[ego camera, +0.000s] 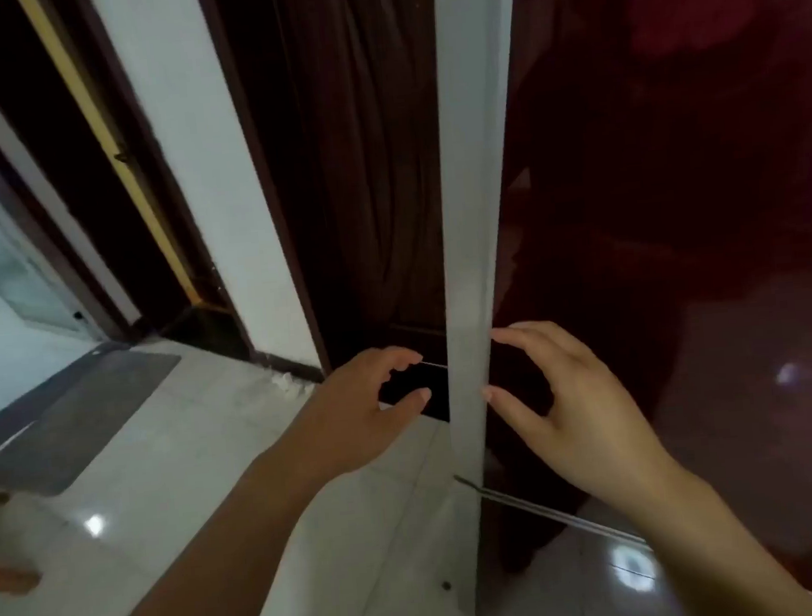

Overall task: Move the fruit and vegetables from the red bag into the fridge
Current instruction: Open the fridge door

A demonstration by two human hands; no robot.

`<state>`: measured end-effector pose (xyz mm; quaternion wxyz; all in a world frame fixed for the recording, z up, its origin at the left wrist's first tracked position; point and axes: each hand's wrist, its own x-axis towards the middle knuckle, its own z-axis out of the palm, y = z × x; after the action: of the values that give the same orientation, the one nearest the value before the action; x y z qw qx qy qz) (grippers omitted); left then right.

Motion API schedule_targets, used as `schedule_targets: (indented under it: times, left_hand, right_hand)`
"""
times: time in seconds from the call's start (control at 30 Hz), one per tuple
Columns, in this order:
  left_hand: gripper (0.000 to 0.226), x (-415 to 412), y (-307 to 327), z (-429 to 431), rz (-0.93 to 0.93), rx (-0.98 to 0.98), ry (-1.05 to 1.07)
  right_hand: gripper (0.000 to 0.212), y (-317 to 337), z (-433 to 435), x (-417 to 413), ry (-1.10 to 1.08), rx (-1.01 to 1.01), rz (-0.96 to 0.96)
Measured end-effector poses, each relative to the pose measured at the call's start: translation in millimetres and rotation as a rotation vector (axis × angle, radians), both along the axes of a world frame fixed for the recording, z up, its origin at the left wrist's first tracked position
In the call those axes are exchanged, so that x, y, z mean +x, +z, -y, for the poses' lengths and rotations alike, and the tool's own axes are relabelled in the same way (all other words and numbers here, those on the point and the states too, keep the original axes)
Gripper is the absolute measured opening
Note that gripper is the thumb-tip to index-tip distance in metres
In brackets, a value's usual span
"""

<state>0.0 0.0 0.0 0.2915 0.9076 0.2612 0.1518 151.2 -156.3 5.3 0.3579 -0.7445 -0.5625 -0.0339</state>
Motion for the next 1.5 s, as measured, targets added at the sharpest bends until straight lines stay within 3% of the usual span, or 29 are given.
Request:
schedule_targets:
  times: [0.3,0.53,0.7,0.8,1.1,1.5]
  left_hand:
    - [0.073,78.6,37.2,-53.6,0.27,-0.129,-0.094]
    - [0.042,98.0,52.9,-72.3,0.454,-0.241,-0.232]
    - [0.038,103.1,48.2,-78.0,0.498,-0.333,-0.314]
    - [0.038,104.9,41.2,-78.3,0.482,-0.388,-0.354]
    - [0.027,107.2,25.1,-66.8,0.552,-0.571,-0.29]
    - [0.03,108.9,20.1,-47.8,0.636,-0.569,-0.131]
  right_hand:
    - [0.053,22.2,-24.9,19.9,-0.183,0.185,0.099]
    - [0.061,37.8,-41.1,19.9,-0.455,0.291,0.332]
    - [0.091,27.9,-57.6,21.4,-0.664,0.207,0.409]
    - [0.099,17.4,-66.8,25.7,-0.733,0.176,0.472]
    - [0.083,-0.1,-66.3,42.5,-0.719,0.206,0.531]
    - [0.08,-4.4,-58.0,48.6,-0.643,0.215,0.54]
